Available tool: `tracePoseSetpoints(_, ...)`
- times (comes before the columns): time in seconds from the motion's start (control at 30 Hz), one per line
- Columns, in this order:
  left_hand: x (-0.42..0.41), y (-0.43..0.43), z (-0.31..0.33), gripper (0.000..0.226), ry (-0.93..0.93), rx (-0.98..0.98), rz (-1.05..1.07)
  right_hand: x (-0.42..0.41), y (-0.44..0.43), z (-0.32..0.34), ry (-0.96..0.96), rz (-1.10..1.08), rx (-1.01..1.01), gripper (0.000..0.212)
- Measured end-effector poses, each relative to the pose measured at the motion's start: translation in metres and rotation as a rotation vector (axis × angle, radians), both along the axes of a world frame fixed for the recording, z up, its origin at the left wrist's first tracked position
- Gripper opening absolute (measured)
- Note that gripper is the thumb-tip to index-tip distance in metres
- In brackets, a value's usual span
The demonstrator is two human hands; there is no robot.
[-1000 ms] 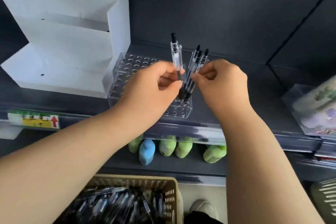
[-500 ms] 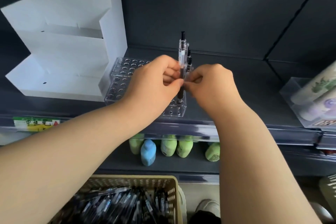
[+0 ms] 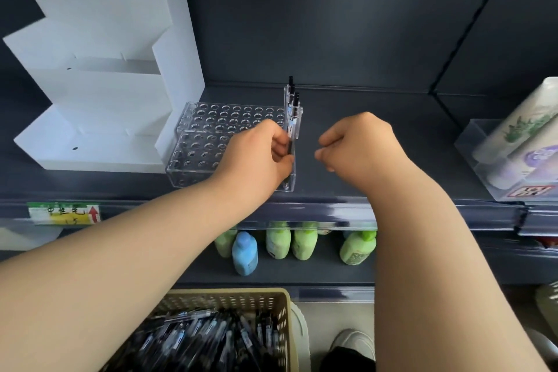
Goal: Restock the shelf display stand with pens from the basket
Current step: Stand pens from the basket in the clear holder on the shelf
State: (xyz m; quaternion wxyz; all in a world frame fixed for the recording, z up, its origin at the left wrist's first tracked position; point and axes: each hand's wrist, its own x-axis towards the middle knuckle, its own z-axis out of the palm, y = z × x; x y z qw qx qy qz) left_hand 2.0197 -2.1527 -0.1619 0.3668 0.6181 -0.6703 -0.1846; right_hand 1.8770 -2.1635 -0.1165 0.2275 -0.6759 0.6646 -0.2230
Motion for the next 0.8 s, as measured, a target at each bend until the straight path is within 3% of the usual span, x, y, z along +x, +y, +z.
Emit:
tracePoseSetpoints(0.17,-0.003,0.003,0.001,0.020,0.017,0.020,0.011,-0.008,0.001,0.002,0.044,0.018,-0.003,0.029)
tracePoseSetpoints(0.37,-0.004,0.004,-0.001,0.019,0.003,0.047,0.027,-0.014,0.006,0.004,0.008,-0.008,0.008,0.022)
tracePoseSetpoints(0.57,0.011,0.008,0.009,0.030,0.028,0.109,0.078,-0.008,0.011,0.006,0.155,0.042,-0.030,0.030)
tracePoseSetpoints(0.8,0.092,0.095,0.002,0.026,-0.265,0.129,0.074,0.009,0.046,-0.015,0.343,0.207,0.066,0.021)
